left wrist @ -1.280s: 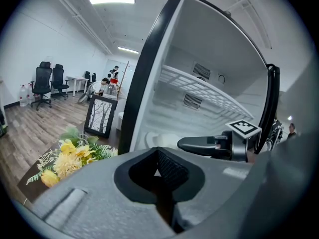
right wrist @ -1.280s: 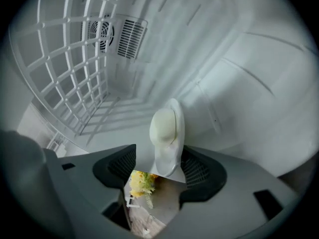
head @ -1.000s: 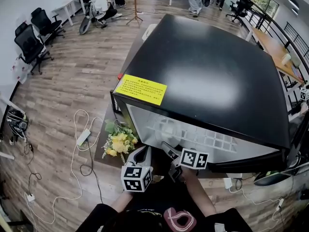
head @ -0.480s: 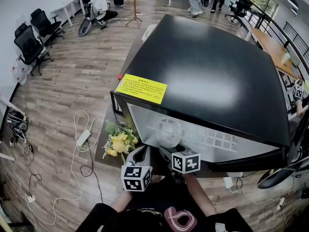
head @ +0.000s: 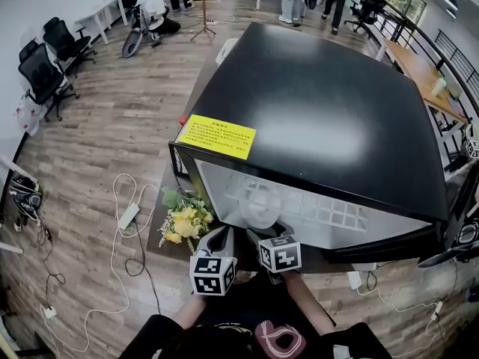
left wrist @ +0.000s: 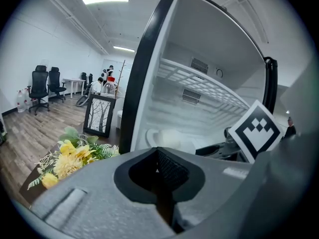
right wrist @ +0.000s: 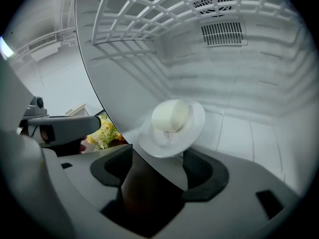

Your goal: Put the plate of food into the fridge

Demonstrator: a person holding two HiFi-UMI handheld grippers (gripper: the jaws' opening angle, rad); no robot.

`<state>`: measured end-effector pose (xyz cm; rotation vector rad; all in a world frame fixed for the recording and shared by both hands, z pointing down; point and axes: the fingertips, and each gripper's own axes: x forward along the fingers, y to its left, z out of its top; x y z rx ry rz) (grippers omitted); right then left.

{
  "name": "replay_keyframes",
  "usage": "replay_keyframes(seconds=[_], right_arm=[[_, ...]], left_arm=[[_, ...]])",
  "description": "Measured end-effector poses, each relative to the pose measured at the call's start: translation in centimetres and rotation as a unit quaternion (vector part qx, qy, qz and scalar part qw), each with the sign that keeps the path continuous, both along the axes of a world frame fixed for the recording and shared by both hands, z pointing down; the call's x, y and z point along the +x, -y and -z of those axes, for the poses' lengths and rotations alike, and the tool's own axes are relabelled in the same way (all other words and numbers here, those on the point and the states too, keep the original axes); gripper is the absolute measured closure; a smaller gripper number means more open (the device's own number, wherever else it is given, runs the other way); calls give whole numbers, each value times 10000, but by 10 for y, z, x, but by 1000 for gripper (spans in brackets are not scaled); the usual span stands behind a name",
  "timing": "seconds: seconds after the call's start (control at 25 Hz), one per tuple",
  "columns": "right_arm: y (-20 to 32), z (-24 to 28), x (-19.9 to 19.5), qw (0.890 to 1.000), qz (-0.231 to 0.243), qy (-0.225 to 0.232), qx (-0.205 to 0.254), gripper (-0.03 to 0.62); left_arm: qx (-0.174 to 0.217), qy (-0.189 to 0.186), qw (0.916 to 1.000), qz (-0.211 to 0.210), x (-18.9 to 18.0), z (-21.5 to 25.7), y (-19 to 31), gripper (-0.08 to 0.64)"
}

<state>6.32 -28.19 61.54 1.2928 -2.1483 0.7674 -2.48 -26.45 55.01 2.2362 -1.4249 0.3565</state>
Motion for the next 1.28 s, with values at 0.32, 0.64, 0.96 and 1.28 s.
replay_keyframes(seconds=[0.32, 0.64, 0.96, 1.28], right_arm=[[-5, -2, 1, 9982, 80, -595, 92, 247], [-12, -4, 6, 9986, -124, -520, -26, 216], [-14, 2, 14, 9975, -296, -643, 81, 216], [-27, 15, 15, 9981, -454, -314, 271, 216]], left_arm=[[-31, 68, 9998, -174, 10, -8, 0, 552], [-93, 32, 9998, -199, 12, -12, -3, 552], [-100, 12, 9996, -282, 16, -13, -7, 552], [-113, -26, 9991, -399, 19, -13, -16, 552]])
